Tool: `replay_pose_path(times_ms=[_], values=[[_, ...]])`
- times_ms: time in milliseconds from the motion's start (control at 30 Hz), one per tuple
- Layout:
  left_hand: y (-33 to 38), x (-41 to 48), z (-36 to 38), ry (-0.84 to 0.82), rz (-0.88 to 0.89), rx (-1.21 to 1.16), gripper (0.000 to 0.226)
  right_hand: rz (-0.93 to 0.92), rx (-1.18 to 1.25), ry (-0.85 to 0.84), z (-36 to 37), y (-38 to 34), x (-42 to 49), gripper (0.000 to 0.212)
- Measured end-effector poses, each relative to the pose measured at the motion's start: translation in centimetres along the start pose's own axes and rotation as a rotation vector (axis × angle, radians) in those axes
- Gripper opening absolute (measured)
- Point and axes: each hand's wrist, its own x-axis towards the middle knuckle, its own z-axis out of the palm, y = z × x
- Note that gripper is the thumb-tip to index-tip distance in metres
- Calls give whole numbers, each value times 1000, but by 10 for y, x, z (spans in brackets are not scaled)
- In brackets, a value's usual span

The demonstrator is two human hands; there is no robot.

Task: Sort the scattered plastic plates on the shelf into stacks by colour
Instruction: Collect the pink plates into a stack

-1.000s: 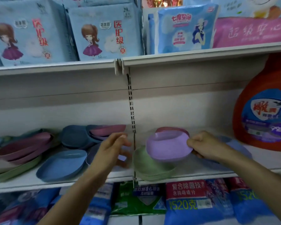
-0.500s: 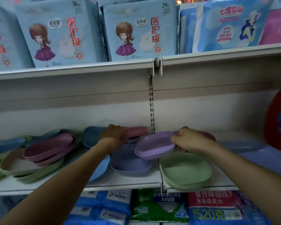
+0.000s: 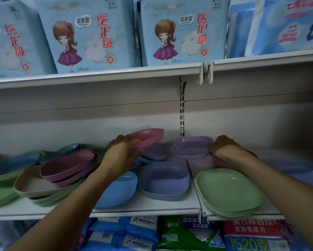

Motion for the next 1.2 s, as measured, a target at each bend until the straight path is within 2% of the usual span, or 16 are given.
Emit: replay_pose_path(times_ms=[267,433,500,533,600,667,700,733,800,833,867,900,967,1067,1133,1200], values=[[-11,-36,-8,95,95,129,12,73,93,-58,28,-6,17,25],[-8,-44,-7,194,196,174,22,-2,41,3,22,-21,5,63],[0,-42,-7,211,266,157,23,-58,335,-128,14,-39,-8,74],[6,-40,-7,214,305,139,24,-80,462,-219,9,-48,-17,73],[19,-34,-4,228,394,74,25,-131,524,-317,2,-59,-30,59],[33,-28,1,239,425,1,29,-181,507,-263,-2,-58,-33,31],[40,-27,3,208,359,-77,42,-175,508,-203,-4,-55,-32,22],[48,-27,4,130,213,-235,67,-157,523,-148,-6,-49,-30,19],[66,-25,3,-62,-226,-757,107,-113,551,-94,-11,-36,-31,19],[73,-21,5,-147,-415,-1003,113,-108,562,-98,-12,-31,-32,19],[78,-17,9,-210,-534,-1184,110,-112,572,-110,-12,-26,-34,18],[85,-12,12,-250,-595,-1297,94,-122,580,-123,-13,-22,-36,18],[102,-6,14,-256,-659,-1425,48,-152,594,-147,-18,-16,-35,31],[109,-2,18,-208,-744,-1473,28,-85,613,-83,-41,10,-16,59],[104,-7,16,-180,-769,-1458,22,-22,402,78,-54,44,7,56],[97,-12,16,-164,-799,-1458,22,27,-23,100,-57,81,26,49]])
